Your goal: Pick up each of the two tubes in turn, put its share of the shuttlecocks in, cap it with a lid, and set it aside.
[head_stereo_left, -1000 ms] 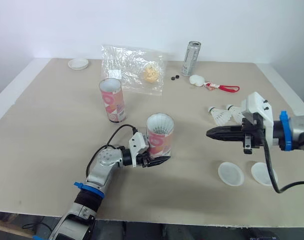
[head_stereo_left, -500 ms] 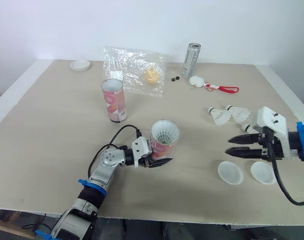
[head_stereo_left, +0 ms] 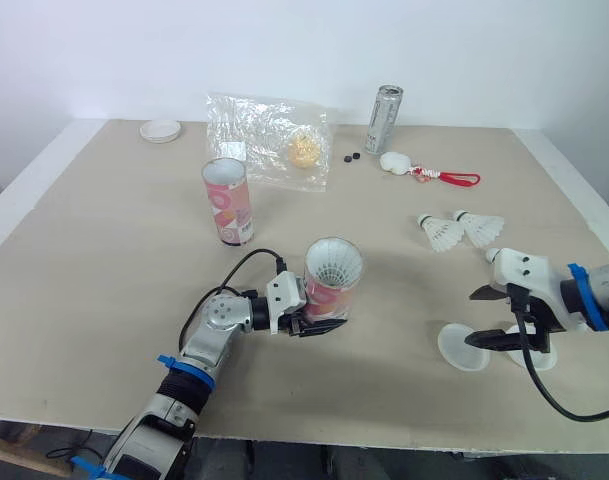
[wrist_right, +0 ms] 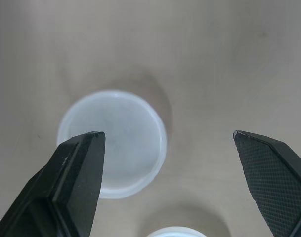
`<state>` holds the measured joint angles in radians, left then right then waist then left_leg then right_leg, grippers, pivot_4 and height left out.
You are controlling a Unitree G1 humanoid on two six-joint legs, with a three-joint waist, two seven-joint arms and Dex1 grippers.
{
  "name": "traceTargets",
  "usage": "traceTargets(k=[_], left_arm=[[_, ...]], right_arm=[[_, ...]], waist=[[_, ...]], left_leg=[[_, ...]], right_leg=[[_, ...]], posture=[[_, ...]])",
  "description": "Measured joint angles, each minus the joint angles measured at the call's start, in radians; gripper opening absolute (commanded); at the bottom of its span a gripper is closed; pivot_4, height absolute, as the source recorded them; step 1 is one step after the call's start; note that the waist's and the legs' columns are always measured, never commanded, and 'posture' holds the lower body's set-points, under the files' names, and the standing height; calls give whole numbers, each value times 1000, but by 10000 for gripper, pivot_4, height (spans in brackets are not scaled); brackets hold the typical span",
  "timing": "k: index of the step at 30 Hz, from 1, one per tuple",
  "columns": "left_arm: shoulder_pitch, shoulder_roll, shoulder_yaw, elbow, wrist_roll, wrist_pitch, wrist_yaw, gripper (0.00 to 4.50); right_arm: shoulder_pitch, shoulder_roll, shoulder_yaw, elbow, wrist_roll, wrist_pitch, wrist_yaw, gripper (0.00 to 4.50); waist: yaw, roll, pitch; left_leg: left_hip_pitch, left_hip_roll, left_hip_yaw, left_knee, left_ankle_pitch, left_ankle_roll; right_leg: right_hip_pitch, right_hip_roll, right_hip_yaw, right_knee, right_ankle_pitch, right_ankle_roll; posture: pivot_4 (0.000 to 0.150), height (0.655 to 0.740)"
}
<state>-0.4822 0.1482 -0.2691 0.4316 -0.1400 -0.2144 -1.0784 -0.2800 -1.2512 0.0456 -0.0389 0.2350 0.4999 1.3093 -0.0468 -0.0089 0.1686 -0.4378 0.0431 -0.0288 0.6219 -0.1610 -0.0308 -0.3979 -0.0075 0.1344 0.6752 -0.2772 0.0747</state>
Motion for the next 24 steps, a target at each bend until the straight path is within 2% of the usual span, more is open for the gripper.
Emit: traceTargets(k=[9,11,13,19,24], left_arm=[[1,5,-1,-18,1,37,1,29918],[-1,7,-1,-16,1,37,1,29918],[-3,7,-2,-13,2,36,1,29918],[-5,8,-5,-7,5,33,4,29918],[-5,13,-7,-5,7,32,5,29918]], right_arm=[[-14,43,42,65,-45,-68,6,44402],[-20,63,44,71,-48,-72,7,39084],[-23,71,60,74,-56,-83,9,31201],[-24,86,61,76,-67,-111,16,309],[-22,87,61,76,-73,-122,25,309]], waist=[[0,1,-1],[0,1,-1],[-1,1,-1],[-1,1,-1],[-1,1,-1]], left_leg=[[1,0,-1,-2,0,0],[1,0,-1,-1,0,0],[1,0,-1,-1,0,0],[3,0,-1,-1,0,0],[8,0,-1,-2,0,0]], right_leg=[[0,0,0,0,-1,0],[0,1,0,0,0,0],[0,1,0,0,0,0],[4,1,0,0,0,0],[8,1,0,0,-2,-3]], posture=[[1500,7400],[1500,7400],[1500,7400],[1500,7400],[1500,7400]])
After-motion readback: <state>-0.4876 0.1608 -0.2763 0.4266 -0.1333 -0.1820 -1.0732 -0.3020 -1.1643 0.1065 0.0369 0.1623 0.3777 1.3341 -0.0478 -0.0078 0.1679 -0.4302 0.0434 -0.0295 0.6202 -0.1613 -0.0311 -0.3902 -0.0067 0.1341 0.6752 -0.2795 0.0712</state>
